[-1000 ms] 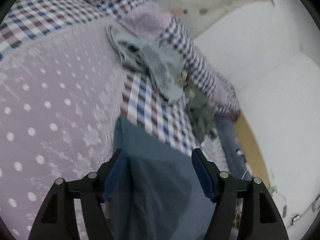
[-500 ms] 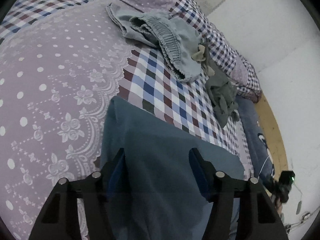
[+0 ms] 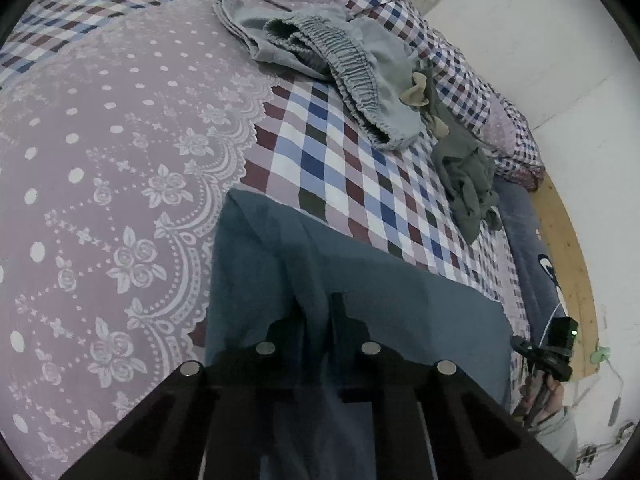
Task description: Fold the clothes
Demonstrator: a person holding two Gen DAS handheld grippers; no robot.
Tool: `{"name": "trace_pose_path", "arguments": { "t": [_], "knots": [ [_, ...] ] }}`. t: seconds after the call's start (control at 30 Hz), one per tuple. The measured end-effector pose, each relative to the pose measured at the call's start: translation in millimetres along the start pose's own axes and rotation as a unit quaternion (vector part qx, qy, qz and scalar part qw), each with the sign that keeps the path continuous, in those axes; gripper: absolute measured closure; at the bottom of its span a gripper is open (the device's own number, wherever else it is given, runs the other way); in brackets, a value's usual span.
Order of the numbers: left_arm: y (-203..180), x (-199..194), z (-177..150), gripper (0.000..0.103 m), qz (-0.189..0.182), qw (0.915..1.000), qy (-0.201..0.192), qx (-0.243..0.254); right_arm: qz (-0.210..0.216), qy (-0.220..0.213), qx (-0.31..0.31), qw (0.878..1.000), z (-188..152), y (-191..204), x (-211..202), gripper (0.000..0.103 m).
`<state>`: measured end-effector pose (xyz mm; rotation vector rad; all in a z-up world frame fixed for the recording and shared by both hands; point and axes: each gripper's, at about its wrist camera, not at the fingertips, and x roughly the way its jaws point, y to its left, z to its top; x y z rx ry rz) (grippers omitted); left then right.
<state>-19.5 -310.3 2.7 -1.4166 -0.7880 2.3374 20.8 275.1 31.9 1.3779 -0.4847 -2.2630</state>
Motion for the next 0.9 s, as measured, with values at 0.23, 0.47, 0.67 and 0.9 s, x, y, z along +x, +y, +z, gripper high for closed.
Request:
{"name": "trace_pose_path", "arguments": {
  "t": [0.23, 0.47, 0.67, 0.9],
  "knots": [
    [4.1, -21.5, 19.1, 0.098, -0.071, 0.996, -0.042, -0.036, 0.002, 0.029, -0.034, 0.999, 11.5, 3.6, 27.1, 0.085],
    [1.1, -32.6, 49.8, 0.1, -0.109, 0.9891, -0.08, -0.057, 0.031, -0.013, -0.048, 0.998, 37.1, 18.4, -0.1, 0.086],
    [31.7, 23.5, 46.3, 0.1, -0.076, 0.9919, -0.023, -0.099, 0.015, -0.004, -0.014, 1.0, 44.4, 2.1, 25.4, 0.085],
    [23.9, 11.6, 46.3, 0.059, -0.103, 0.9921, -0.026, -0.067, 0.027, 0.008, 0.023, 0.999, 36.3, -17.1, 31.9, 0.068]
  ]
}}
